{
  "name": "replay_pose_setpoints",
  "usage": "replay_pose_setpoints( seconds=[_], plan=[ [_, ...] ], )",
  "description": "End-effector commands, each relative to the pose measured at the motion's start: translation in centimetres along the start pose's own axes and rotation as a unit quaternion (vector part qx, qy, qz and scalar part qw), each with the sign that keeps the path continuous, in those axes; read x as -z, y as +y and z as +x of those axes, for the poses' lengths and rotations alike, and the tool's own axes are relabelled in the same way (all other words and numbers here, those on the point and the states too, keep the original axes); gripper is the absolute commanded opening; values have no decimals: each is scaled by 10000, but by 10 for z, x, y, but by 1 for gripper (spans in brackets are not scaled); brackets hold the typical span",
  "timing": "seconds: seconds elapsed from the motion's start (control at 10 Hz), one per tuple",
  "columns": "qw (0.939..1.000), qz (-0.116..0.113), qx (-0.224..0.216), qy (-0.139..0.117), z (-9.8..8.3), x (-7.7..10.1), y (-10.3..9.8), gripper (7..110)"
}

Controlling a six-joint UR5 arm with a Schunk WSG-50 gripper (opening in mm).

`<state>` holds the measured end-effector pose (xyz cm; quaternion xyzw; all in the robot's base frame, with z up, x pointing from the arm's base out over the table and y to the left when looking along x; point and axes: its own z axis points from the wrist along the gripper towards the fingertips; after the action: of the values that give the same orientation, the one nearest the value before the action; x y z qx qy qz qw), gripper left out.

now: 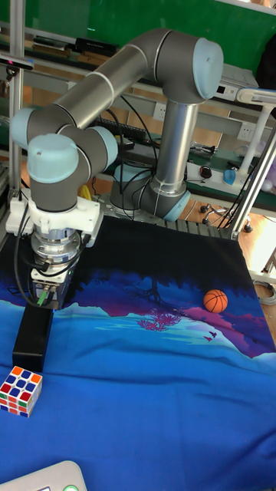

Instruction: Turn the knob to decrease the volume of the speaker

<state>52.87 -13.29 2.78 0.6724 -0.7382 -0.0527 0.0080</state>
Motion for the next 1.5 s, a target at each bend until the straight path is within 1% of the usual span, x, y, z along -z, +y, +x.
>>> replay_pose_setpoints(
  seconds=[0.0,0.1,0.3,0.8,0.9,1.1,1.2,1.3,1.4],
  plan=[
    [10000,20,-16,10,2,-1,-3,7],
    [10000,18,-7,-5,4,-3,-4,7],
    [9999,30,-24,117,7,-2,-6,7],
    [9996,37,-59,262,12,-4,-9,7],
    [9996,23,-68,271,13,-3,-9,7],
    [9993,-22,-55,367,16,7,-12,7],
    [9993,-37,-41,376,17,8,-15,7],
    [9994,-57,-29,332,16,7,-18,7],
    [9997,-67,40,241,18,-1,-22,7]
  ],
)
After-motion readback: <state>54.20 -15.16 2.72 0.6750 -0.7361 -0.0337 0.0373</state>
